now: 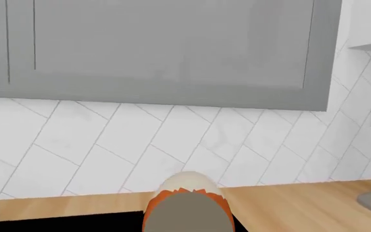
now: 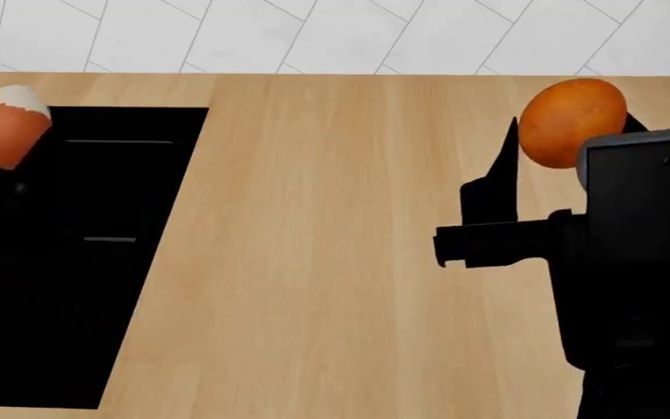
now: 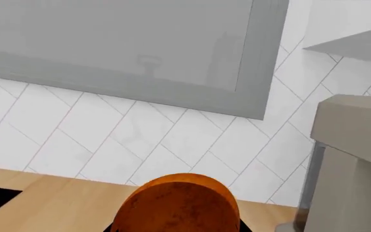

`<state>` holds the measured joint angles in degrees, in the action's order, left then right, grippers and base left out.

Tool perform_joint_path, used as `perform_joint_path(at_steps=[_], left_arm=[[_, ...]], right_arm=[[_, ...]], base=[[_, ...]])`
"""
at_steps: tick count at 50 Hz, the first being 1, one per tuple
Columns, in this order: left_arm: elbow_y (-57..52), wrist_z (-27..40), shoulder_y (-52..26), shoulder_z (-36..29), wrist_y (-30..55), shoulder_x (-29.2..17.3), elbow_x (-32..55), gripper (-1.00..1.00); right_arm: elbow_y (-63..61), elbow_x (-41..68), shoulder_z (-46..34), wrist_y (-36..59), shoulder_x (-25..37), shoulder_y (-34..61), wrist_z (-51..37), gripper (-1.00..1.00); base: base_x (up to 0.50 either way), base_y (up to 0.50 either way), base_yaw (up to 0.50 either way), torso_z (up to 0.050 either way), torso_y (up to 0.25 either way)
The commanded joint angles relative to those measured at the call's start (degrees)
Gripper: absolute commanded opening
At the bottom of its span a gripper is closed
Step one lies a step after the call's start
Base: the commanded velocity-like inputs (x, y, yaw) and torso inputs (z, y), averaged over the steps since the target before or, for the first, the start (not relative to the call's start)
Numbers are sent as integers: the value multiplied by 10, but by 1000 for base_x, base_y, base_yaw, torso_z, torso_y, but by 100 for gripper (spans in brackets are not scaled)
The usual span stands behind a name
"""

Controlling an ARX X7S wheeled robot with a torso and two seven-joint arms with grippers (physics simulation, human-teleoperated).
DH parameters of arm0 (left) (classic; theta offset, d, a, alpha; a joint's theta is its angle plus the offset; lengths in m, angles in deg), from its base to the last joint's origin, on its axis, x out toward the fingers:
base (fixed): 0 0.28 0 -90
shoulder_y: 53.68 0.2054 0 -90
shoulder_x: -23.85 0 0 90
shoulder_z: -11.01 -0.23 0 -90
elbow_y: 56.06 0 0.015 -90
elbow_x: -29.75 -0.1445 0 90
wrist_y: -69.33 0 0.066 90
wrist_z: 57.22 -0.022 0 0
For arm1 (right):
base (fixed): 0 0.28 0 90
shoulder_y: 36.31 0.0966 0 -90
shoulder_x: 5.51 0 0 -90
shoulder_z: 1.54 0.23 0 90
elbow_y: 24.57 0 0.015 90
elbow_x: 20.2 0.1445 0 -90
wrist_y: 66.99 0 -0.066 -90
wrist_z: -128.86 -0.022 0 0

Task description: Place the eggs and milk next to the bowl.

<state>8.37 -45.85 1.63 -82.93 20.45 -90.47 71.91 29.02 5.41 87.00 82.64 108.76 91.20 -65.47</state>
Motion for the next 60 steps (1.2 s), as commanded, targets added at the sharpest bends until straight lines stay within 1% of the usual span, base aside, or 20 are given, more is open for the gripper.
perform_joint_path(at_steps=[1,7,26,36,60], left_arm=[[-5,18,-5,16,-12,7,18,-100],[-5,19,-7,17,-11,3,19,-100],[-3,18,3,13,-19,3,18,-100],[-4,19,6,8,-21,4,17,-100],[-9,20,22,14,-27,-2,26,-100]], right_arm=[[-3,-7,-1,-7,-3,-4,8,-100],[-3,-3,-3,-2,-3,-2,8,-100],[-5,11,4,-5,-6,-8,12,-100],[-6,11,5,-7,-6,-15,8,-100],[-4,24,1,-7,-12,-18,10,-100]], base=[[0,0,0,0,0],[-38,7,0,0,0],[-451,101,0,0,0],[0,0,0,0,0],[0,500,0,0,0]])
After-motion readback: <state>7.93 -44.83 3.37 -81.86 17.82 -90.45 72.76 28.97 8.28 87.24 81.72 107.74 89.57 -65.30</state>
